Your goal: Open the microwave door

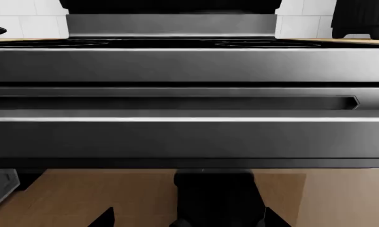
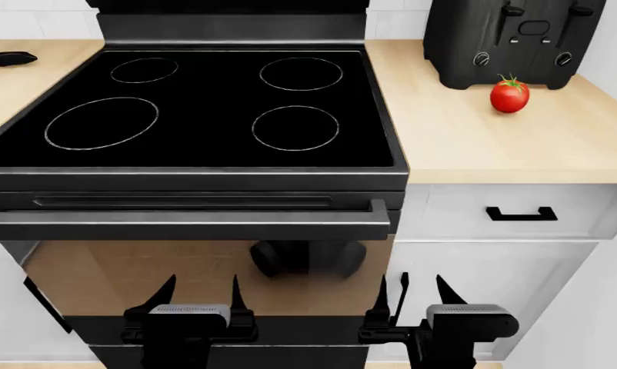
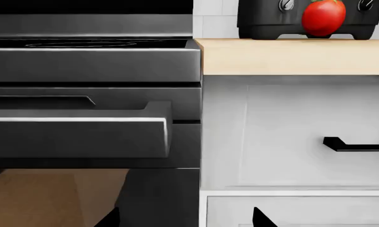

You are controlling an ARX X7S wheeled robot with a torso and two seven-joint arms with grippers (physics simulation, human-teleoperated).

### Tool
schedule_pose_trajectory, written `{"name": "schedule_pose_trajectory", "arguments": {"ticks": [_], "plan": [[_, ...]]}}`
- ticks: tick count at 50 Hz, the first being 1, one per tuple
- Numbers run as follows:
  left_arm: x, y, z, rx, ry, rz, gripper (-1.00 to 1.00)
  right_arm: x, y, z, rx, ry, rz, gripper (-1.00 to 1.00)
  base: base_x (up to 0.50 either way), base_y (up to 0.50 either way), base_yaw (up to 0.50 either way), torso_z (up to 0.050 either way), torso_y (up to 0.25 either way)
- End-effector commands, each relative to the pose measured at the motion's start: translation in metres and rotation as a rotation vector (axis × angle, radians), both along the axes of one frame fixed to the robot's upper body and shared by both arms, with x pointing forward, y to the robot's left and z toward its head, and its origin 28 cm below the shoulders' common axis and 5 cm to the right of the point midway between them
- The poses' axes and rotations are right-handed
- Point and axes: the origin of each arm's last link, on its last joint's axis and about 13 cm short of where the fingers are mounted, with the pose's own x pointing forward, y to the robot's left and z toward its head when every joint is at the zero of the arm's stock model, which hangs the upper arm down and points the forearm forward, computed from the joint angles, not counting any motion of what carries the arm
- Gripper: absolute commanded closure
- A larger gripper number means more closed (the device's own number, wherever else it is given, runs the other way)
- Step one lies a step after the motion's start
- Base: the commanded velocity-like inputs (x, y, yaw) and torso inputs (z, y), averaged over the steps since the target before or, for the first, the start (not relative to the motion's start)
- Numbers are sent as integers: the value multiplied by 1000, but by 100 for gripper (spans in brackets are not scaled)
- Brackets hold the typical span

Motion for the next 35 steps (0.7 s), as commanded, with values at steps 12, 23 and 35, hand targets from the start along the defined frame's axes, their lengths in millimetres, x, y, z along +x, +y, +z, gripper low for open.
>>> {"name": "schedule_pose_trajectory", "arguments": {"ticks": [12,23,35], "plan": [[-1,-3,6,12,32,-3,-100,-1,-2,5,76,-36,14,-100,0,0,0,7,0],[-7,3,125,60,-24,12,-100,-6,-17,118,-4,-146,-6,-100,0,0,0,50,0],[17,53,235,103,-33,273,-100,-13,-39,232,-47,-227,21,-100,0,0,0,50,0]]}}
